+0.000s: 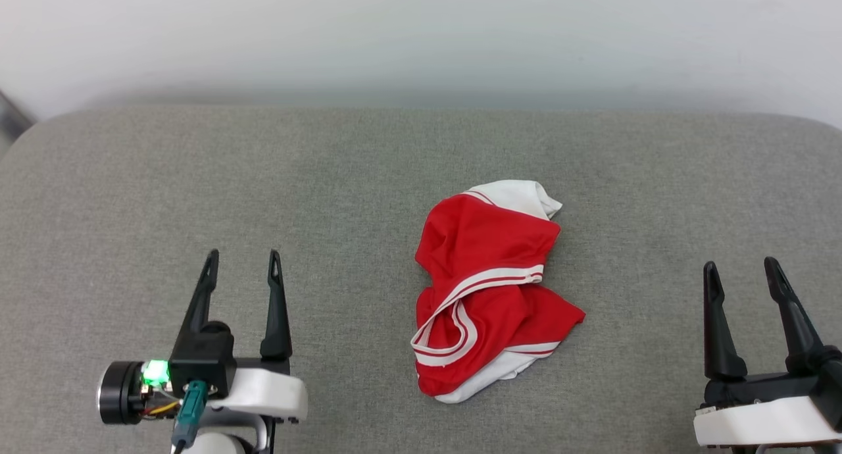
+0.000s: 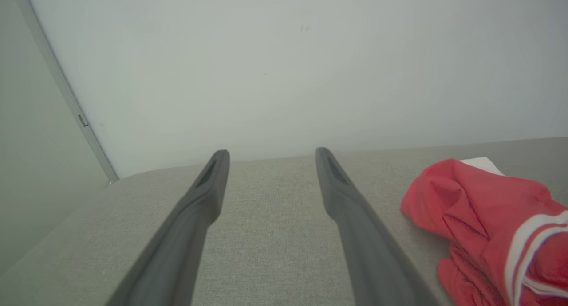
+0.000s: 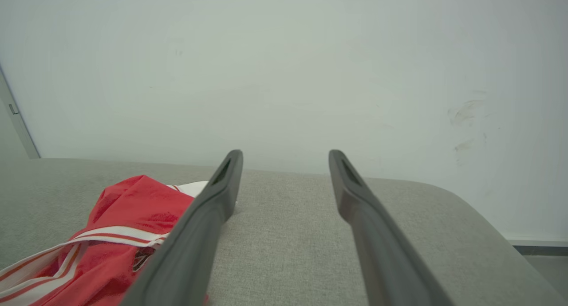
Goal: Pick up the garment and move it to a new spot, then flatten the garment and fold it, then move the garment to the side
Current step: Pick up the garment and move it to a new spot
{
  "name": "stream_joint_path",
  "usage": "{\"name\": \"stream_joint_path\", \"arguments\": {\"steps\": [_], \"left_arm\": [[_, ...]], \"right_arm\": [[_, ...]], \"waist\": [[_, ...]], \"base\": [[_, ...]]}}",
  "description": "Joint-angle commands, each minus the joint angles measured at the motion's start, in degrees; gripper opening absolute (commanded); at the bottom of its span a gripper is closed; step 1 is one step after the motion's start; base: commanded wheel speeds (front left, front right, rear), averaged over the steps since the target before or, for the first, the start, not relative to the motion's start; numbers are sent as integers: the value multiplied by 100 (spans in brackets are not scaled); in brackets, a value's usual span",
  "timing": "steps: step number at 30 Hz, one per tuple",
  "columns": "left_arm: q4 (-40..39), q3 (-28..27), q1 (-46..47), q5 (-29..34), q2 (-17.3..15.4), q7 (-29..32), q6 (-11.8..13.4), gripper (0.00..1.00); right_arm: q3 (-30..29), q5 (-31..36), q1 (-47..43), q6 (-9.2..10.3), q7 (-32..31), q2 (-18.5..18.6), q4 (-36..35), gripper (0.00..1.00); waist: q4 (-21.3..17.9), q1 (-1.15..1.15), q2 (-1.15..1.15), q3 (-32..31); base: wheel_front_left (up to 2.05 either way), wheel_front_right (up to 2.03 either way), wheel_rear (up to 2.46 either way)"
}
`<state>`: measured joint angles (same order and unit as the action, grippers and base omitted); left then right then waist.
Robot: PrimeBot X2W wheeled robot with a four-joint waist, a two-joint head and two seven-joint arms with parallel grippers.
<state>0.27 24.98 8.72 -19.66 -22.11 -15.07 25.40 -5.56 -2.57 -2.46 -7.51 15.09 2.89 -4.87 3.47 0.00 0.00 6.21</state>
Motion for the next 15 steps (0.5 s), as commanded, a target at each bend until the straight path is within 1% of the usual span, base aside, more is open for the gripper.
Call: {"name": "stream_joint_path", "arguments": {"steps": [1,7,11,12,15], "left_arm": [[10,-141,-199,134,101,-13,-188,100],[153,-613,-745,460,486,-14,-728,100],[263,-893,-1001,656,704,-14,-993,100],[310,-1077,-1142,791,855,-14,-1173,100],[357,-1243,-1257,911,983,-14,-1338,100]], "right_arm": [[6,-53,-100,4,12,-3,21,100],[57,-339,-355,4,12,-3,86,100],[87,-389,-523,4,12,-3,113,100],[103,-436,-608,4,12,-3,137,100],[131,-491,-674,4,12,-3,160,100]], "waist": [[-20,0,0,-116],[-51,0,0,-381],[-63,0,0,-519],[-73,0,0,-569],[-76,0,0,-608]], "base": [[0,0,0],[0,0,0],[0,0,0],[0,0,0],[0,0,0]]}}
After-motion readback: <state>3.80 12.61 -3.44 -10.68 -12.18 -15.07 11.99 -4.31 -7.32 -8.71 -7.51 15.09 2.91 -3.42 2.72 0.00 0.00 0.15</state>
